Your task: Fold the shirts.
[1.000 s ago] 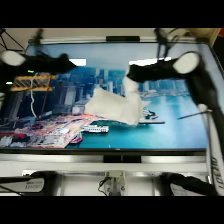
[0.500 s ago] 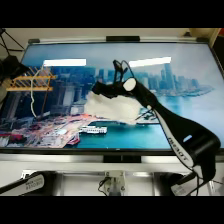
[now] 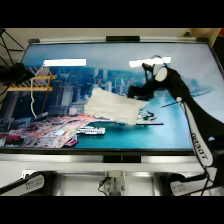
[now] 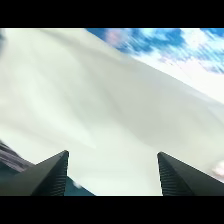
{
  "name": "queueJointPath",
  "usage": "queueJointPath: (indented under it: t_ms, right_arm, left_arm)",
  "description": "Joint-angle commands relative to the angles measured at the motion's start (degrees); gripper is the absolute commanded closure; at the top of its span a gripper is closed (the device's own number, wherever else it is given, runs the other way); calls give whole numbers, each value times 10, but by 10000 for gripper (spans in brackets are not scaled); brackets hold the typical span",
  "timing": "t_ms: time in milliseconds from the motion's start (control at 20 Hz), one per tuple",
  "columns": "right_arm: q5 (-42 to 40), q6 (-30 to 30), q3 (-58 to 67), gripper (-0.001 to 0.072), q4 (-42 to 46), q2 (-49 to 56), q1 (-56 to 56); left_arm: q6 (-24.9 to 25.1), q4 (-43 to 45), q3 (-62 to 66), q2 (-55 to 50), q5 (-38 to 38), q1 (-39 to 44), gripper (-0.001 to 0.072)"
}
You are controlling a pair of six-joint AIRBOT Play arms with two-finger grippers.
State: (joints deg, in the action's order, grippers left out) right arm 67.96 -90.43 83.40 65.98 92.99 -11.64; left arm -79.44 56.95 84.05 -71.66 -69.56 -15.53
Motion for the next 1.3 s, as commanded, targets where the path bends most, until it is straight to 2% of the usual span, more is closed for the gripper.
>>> queueJointPath:
  t_ms: [0,250,400,650,700,750,800,850,950,1000,1100,1250]
  right_arm:
    - [153,-7,-62,33,38,-3,84]
    - [43,3,-115,33,-28,18,75]
    - [-2,27,-115,33,-111,49,75]
    - [-23,57,-115,40,-188,89,75]
    - [-25,65,-115,119,-196,96,75]
    - [-28,84,-115,254,-207,103,75]
    - [-35,120,-115,506,-224,104,75]
    - [-41,163,-111,656,-244,102,75]
    - [-34,243,-83,654,-287,96,89]
    - [-30,259,-62,654,-296,89,101]
    - [-22,271,-17,654,-280,73,139]
    - [-4,259,12,654,-214,30,233]
  left_arm:
    - [5,0,-2,0,7,5,674]
    - [10,0,-2,0,8,6,673]
    - [10,0,-2,0,10,6,673]
    - [9,0,-2,0,9,6,673]
    - [9,0,-2,0,9,6,673]
    - [9,0,-2,0,9,6,673]
    - [7,0,-2,0,9,6,673]
    - [7,0,-2,0,7,6,674]
    - [-1,0,-2,0,2,6,673]
    - [-3,0,-2,0,0,6,673]
    - [-3,0,-2,0,-5,8,673]
    - [-4,0,-2,0,-35,11,673]
